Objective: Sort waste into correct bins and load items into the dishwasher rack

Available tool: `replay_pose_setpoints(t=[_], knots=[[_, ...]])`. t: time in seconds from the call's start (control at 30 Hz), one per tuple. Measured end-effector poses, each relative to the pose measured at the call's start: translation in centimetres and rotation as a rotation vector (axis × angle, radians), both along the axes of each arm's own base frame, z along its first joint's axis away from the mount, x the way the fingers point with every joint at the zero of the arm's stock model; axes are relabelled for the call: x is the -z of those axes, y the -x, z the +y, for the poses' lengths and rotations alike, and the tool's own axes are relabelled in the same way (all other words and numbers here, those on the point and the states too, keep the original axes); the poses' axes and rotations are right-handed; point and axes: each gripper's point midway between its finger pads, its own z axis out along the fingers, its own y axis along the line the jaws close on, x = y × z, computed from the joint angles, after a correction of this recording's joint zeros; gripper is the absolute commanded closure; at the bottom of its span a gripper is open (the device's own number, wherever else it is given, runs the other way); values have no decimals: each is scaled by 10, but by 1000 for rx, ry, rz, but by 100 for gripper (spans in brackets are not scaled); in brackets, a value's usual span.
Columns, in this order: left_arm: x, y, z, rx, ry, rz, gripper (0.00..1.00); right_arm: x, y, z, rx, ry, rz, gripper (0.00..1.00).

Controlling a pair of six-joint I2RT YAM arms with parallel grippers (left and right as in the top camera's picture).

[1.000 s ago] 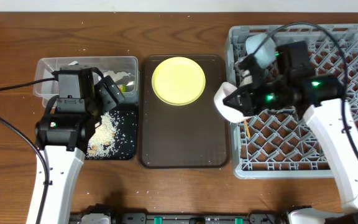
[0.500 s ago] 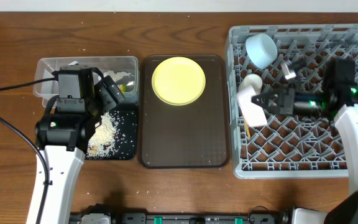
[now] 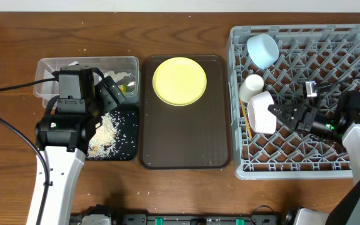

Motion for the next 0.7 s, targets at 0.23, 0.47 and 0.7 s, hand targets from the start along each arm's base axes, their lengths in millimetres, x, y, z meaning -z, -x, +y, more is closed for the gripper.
replay_pose_setpoints(t=[0.23, 0.47, 0.7], knots=[[0, 0, 0, 0, 0, 0, 5, -4, -8, -3, 4, -12, -7, 99], [0, 0, 0, 0, 0, 0, 5, -5, -8, -3, 7, -36, 45, 99], [0, 0, 0, 0, 0, 0, 5, -5, -10, -4, 10, -51, 78, 98]])
